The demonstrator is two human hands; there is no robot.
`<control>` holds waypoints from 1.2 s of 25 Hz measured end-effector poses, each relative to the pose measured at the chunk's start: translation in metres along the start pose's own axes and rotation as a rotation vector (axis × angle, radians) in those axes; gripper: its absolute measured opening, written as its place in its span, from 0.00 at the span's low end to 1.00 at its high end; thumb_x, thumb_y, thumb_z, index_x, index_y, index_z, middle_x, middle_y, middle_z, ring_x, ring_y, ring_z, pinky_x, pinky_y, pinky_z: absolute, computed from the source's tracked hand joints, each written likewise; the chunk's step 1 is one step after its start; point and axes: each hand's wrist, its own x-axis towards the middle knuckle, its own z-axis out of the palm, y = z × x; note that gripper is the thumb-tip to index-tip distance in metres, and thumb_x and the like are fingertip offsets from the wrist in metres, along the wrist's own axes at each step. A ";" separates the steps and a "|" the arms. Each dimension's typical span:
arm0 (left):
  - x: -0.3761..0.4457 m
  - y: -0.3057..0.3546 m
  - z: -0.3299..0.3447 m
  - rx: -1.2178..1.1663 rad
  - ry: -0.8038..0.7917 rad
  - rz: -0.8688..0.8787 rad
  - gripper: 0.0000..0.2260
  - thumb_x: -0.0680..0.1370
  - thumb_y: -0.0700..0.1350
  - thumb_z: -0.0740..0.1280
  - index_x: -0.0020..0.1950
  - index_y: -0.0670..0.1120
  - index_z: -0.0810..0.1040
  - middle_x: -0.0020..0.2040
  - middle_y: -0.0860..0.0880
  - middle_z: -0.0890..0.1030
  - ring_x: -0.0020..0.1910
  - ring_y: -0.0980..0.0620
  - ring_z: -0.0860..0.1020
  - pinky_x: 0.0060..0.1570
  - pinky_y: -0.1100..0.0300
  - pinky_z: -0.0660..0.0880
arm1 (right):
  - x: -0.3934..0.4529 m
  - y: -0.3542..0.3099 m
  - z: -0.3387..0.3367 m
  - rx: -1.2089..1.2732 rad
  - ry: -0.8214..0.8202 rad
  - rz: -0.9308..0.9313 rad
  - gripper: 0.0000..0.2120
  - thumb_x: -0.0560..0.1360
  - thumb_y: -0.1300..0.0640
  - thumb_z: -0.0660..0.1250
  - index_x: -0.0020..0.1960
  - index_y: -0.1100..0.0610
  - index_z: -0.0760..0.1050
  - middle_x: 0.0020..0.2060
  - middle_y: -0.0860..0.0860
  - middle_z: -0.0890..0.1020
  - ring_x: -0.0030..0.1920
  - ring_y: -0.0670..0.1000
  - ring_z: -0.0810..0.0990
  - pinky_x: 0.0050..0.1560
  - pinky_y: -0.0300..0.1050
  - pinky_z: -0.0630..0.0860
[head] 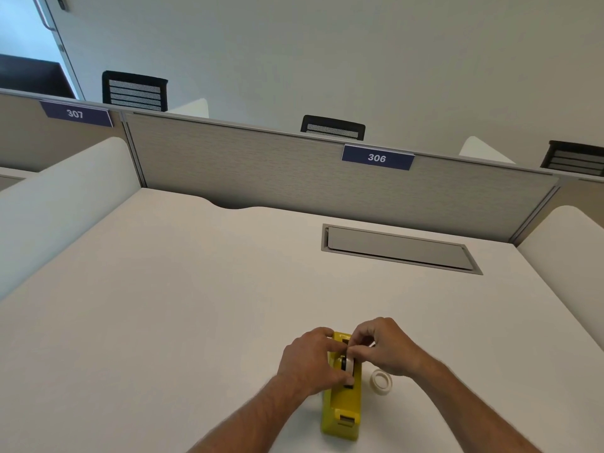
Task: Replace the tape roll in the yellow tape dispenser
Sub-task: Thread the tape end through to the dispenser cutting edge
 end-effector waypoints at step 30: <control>0.002 -0.002 0.001 0.013 0.019 0.011 0.33 0.63 0.68 0.75 0.66 0.64 0.75 0.72 0.59 0.71 0.63 0.55 0.76 0.59 0.53 0.75 | -0.004 0.019 0.009 0.081 0.430 0.112 0.06 0.80 0.61 0.66 0.50 0.55 0.82 0.37 0.47 0.83 0.37 0.47 0.83 0.38 0.38 0.82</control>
